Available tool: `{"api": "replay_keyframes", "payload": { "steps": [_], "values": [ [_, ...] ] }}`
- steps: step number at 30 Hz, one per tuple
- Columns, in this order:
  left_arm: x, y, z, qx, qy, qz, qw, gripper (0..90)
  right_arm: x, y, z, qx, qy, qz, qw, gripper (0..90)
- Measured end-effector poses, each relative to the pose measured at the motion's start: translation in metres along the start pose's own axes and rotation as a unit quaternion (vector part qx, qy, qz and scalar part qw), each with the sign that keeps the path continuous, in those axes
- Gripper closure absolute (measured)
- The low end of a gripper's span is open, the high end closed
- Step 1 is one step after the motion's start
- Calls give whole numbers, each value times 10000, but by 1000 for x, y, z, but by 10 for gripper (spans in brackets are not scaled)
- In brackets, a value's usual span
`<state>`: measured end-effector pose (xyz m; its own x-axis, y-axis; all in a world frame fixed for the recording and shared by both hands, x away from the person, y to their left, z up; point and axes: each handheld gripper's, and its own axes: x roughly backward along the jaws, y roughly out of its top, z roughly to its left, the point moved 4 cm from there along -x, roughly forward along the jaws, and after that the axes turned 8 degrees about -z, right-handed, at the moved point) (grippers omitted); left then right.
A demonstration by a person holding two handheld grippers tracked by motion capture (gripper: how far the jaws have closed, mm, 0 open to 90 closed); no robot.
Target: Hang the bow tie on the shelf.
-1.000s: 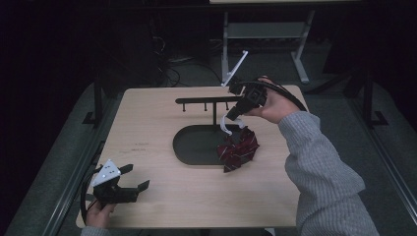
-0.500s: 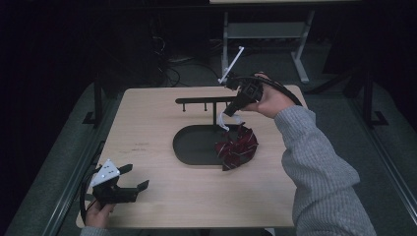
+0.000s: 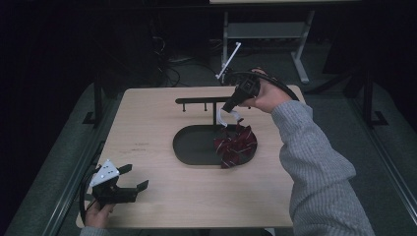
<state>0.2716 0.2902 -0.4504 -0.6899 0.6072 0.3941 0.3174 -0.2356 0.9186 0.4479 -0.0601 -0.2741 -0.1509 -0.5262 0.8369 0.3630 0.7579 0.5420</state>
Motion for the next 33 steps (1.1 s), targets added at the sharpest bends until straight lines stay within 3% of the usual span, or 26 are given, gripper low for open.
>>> {"api": "replay_keyframes", "payload": {
  "steps": [17,33],
  "values": [
    [0,0,1,-13,-14,9,10000,131,7,12,-9,-63,-116,-15,9999,881],
    [0,-1,0,-22,-21,6,10000,131,-12,9,-31,-300,-143,183,9993,880]
  ]
}}
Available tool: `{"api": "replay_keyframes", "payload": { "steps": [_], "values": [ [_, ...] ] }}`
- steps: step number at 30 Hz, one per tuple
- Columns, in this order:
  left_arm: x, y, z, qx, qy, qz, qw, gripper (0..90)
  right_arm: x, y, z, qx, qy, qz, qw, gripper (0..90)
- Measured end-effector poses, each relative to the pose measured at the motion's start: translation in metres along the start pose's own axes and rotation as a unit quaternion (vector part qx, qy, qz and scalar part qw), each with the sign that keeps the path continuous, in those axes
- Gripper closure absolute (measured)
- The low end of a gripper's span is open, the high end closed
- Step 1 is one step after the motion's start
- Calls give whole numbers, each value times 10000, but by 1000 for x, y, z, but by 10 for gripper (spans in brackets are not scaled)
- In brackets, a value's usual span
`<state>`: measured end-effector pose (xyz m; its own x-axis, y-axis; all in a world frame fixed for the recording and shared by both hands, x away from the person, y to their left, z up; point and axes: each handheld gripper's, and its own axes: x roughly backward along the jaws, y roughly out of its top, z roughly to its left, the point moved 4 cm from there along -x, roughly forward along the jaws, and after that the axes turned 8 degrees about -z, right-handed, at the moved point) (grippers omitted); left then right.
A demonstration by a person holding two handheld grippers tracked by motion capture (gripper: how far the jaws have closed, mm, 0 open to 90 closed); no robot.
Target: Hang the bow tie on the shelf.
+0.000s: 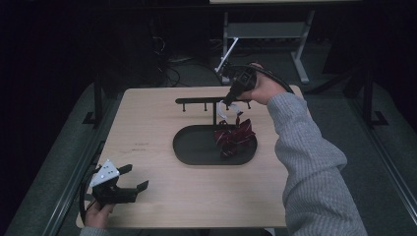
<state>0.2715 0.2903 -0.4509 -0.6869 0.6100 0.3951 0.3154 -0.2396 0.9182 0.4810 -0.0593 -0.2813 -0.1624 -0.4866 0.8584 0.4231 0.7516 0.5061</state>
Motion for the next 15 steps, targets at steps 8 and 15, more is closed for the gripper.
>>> {"api": "replay_keyframes", "payload": {
  "steps": [8,15],
  "values": [
    [0,0,0,5,0,-5,10000,131,-3,-1,-5,-82,2,42,10000,880],
    [0,0,0,4,-1,-8,10000,131,-6,-4,-10,-154,-23,66,9999,879]
  ]
}}
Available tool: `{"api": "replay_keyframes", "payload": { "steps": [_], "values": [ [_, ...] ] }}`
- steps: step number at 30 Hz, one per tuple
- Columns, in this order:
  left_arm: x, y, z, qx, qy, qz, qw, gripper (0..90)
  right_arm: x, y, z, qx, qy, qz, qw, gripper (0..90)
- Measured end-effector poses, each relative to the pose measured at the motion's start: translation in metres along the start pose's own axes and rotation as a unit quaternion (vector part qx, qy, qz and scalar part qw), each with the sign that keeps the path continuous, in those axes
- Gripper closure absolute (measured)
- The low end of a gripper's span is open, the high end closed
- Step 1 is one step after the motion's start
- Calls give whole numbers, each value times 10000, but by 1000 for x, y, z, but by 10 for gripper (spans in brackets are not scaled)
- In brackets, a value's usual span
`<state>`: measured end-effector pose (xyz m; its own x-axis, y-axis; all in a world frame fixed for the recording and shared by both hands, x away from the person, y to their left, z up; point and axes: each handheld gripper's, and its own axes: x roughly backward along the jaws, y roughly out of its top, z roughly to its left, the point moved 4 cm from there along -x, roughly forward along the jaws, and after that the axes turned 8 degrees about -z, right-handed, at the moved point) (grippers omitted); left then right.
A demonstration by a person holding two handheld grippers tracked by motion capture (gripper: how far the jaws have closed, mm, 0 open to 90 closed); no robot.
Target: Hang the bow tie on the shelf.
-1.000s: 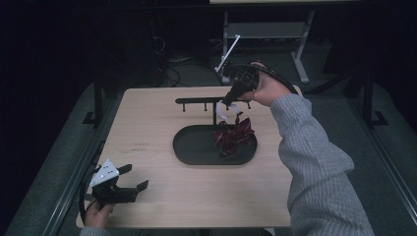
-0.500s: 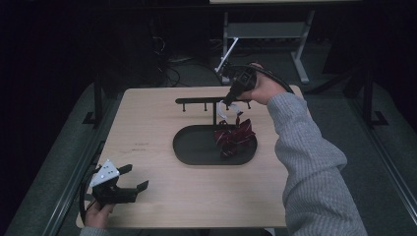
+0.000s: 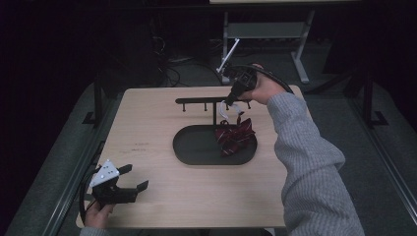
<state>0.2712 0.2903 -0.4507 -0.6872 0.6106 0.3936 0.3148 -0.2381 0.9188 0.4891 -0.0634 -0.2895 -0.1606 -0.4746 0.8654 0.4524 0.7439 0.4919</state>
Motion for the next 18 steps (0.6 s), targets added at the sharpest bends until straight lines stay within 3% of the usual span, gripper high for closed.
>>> {"api": "replay_keyframes", "payload": {
  "steps": [18],
  "values": [
    [0,0,0,-11,-8,1,10000,131,-4,-6,-12,-171,-141,41,9997,874]
  ]
}}
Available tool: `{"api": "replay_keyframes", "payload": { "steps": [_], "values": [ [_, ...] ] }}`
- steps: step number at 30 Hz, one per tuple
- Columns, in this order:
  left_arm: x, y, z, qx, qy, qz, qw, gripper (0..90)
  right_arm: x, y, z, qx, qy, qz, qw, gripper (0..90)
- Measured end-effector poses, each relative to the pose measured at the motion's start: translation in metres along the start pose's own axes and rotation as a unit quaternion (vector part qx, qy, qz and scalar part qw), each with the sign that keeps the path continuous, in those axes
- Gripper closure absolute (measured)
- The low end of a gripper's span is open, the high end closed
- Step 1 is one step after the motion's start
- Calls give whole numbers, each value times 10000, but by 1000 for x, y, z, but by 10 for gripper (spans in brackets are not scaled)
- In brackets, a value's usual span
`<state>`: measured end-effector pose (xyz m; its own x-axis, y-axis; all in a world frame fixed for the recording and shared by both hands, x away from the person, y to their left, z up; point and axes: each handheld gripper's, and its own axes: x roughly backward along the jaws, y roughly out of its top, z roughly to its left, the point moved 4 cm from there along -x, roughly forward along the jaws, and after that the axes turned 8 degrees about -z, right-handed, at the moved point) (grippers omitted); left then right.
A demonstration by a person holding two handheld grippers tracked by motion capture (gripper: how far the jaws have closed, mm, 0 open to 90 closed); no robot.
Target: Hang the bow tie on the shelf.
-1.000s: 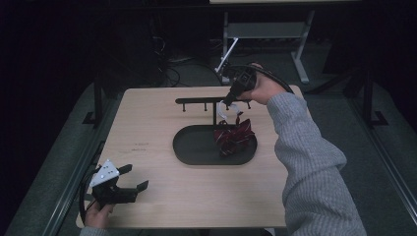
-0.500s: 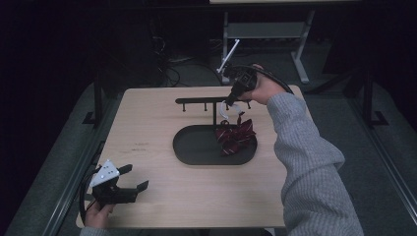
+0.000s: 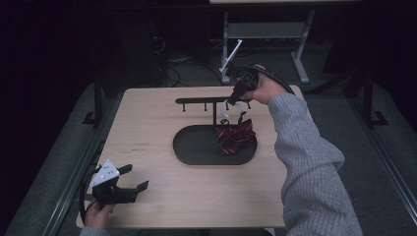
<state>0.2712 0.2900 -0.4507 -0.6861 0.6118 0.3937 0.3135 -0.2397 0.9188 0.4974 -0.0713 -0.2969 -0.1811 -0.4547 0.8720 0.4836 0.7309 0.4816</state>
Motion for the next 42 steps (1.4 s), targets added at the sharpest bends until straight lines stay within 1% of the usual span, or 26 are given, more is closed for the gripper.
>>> {"api": "replay_keyframes", "payload": {
  "steps": [6,10,16,19,23,28,42],
  "values": [
    [0,0,0,2,3,1,10000,131,-2,1,-2,-23,-32,-13,10000,873],
    [0,0,0,12,2,-24,10000,131,-4,0,-4,-61,-75,31,9999,869],
    [0,0,0,3,-6,3,10000,131,-4,-1,-4,-55,-130,61,9999,856],
    [0,0,0,-4,-6,-1,10000,131,-6,-3,-4,-34,-110,71,9999,857],
    [0,0,-1,-7,-8,-4,10000,131,-7,-6,-4,-63,-76,70,9999,855],
    [0,0,-1,-24,-12,0,10000,131,-5,-9,-4,-80,-42,48,9999,813],
    [0,0,-2,-17,-3,10,10000,131,4,-17,1,-79,42,-75,9999,765]
  ]
}}
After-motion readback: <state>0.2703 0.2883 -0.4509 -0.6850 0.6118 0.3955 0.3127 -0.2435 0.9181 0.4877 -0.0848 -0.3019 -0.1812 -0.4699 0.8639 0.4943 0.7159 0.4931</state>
